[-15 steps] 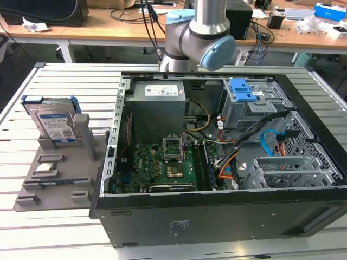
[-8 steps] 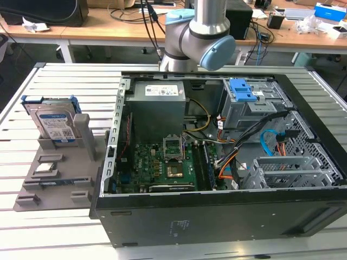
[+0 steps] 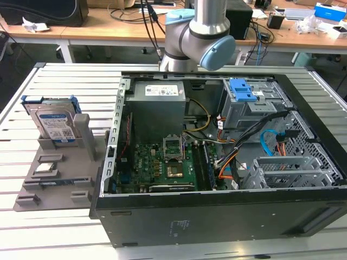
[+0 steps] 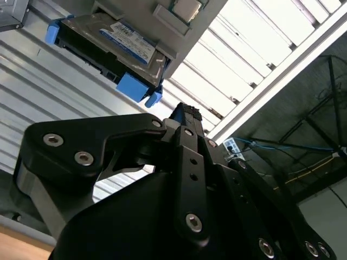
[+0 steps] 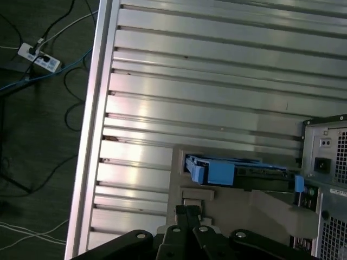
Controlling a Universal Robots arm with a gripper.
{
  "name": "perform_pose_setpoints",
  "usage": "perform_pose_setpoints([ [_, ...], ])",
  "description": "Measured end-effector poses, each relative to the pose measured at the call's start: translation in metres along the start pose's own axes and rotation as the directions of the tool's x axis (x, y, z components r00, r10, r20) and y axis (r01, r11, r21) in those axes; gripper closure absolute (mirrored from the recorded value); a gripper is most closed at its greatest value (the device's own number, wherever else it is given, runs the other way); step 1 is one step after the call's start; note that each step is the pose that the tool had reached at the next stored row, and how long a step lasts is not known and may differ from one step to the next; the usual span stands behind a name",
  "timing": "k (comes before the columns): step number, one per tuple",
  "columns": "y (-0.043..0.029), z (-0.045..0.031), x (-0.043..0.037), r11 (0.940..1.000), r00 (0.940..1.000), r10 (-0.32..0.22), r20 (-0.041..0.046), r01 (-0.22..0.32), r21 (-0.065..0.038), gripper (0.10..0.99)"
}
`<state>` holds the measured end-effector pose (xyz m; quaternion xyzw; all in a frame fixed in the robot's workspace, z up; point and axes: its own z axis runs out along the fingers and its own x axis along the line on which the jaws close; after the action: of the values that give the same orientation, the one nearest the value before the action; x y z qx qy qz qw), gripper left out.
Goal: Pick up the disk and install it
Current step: 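Pick up the disk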
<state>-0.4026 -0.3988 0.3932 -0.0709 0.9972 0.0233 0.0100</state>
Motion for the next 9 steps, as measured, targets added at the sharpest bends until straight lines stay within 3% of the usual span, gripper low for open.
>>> perform_pose_setpoints([
  [3, 0.0000, 0.0000, 0.0000, 0.9989, 0.9989, -0.048, -0.0021, 0.048, -0.001, 0.980],
  [9, 0.0000, 0.0000, 0.0000, 0.9910, 0.9910, -0.134, -0.0058, 0.134, -0.004, 0.980],
])
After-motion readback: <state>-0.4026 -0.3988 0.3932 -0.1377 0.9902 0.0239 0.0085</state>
